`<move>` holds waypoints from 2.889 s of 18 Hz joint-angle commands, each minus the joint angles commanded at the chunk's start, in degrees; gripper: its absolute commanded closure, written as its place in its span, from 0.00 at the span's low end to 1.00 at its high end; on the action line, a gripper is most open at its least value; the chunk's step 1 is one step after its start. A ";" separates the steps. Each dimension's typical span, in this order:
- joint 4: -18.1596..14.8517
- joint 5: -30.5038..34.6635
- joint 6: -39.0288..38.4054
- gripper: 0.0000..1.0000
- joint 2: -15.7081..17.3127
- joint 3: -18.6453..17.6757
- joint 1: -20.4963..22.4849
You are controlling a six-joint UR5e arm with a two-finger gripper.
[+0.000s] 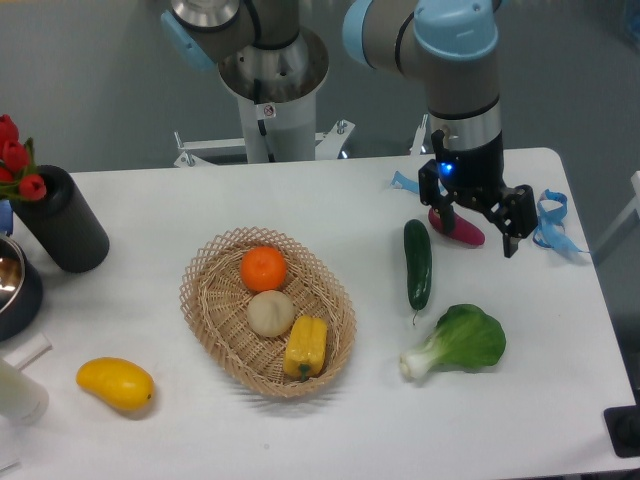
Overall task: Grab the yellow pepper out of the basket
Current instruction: 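Move the open gripper from beside the cucumber toward the wicker basket, then lower the gripper over the yellow bell pepper in the basket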
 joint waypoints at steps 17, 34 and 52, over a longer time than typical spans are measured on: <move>0.97 -0.18 -1.23 0.00 -0.62 -1.85 -0.88; 0.88 -0.79 -24.15 0.00 -2.90 -2.46 -6.76; 0.97 -9.14 -44.03 0.00 -10.28 -6.33 -14.41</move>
